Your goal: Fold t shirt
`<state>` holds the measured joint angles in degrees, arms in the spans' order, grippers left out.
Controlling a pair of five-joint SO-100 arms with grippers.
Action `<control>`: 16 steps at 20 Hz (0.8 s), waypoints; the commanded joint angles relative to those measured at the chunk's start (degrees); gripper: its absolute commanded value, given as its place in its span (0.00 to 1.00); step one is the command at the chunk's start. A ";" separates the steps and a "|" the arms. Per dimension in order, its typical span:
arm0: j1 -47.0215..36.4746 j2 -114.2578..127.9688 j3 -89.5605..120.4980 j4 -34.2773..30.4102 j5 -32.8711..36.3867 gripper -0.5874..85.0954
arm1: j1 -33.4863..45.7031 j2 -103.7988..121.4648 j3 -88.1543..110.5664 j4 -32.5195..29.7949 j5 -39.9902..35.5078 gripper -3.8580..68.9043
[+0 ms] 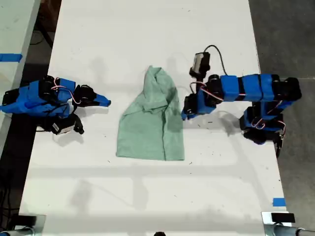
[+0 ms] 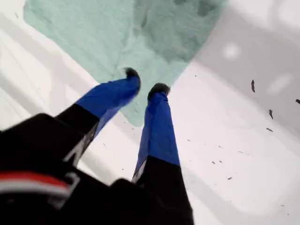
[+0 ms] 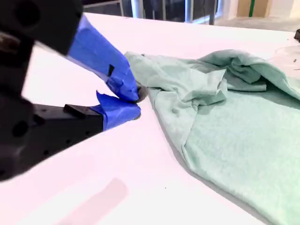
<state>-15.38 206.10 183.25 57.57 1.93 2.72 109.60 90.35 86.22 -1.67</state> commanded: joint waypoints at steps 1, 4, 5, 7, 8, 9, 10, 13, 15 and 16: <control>-0.62 0.53 -0.26 0.00 -0.35 0.01 | 1.41 33.66 32.70 -12.92 2.11 0.01; -0.62 0.53 -0.26 -0.09 -0.35 0.01 | 1.85 59.94 59.06 -17.14 1.32 0.03; -0.62 0.53 -0.26 -0.09 -0.35 0.01 | 2.11 67.85 65.74 -17.31 0.18 0.03; -0.62 0.53 -0.26 -0.18 -0.35 0.01 | 4.04 86.13 77.43 -12.83 -2.99 0.03; -0.53 0.53 -0.18 -0.18 -0.35 0.01 | 6.50 92.02 83.14 -9.23 -4.39 0.03; -0.44 0.53 -0.18 -0.35 -0.35 0.01 | 7.03 91.49 86.04 -9.14 -4.31 0.03; -0.35 0.53 -0.18 -0.26 -0.35 0.01 | 6.15 91.58 86.22 -10.11 -4.66 0.03; -0.09 0.53 -0.09 -0.35 -0.53 0.01 | 5.71 91.58 86.48 -9.49 -3.78 0.02; 0.00 0.53 -0.09 -0.35 -0.62 0.01 | 5.36 91.58 86.57 -9.32 -3.52 0.02; -0.09 0.53 -0.09 -0.35 -0.62 0.01 | 5.36 91.58 86.57 -9.23 -3.52 0.02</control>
<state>-15.29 206.10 183.25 57.57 1.93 8.61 200.48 174.46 76.64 -4.92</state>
